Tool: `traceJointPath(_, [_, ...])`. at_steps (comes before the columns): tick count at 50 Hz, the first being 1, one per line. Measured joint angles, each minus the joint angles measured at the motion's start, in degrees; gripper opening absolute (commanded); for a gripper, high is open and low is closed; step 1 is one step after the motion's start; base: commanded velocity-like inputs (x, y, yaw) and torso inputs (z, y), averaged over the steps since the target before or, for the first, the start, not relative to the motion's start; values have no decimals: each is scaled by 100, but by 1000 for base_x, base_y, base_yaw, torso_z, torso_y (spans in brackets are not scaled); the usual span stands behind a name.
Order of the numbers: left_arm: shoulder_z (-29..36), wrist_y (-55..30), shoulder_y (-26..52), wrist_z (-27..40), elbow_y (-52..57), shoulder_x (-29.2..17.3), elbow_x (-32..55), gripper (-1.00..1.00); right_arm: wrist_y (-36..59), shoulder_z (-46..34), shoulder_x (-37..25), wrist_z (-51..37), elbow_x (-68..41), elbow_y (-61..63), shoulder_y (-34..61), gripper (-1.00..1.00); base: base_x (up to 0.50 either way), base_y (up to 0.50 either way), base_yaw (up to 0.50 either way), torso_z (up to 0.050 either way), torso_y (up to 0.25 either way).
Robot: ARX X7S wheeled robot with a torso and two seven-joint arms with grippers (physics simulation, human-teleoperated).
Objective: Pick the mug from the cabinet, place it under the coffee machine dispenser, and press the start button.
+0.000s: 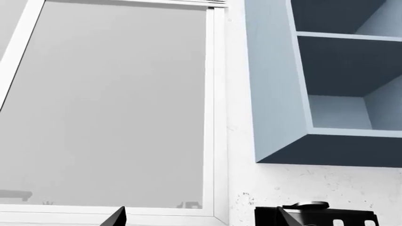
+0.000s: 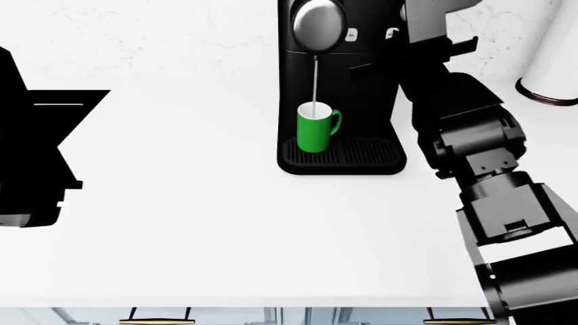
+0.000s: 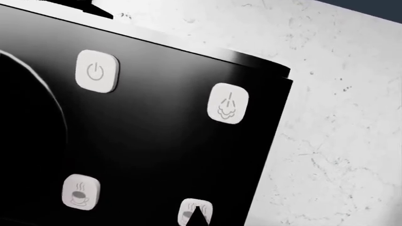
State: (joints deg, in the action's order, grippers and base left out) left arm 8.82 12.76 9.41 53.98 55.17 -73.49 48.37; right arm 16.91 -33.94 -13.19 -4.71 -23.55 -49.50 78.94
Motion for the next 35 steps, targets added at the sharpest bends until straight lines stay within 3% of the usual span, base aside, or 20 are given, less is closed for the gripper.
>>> traceJointPath(35, [-167,107,-183,56,43,-97,-14,100,-138,-77,95,70,69,-344,139,-100,0,0,0,0,0])
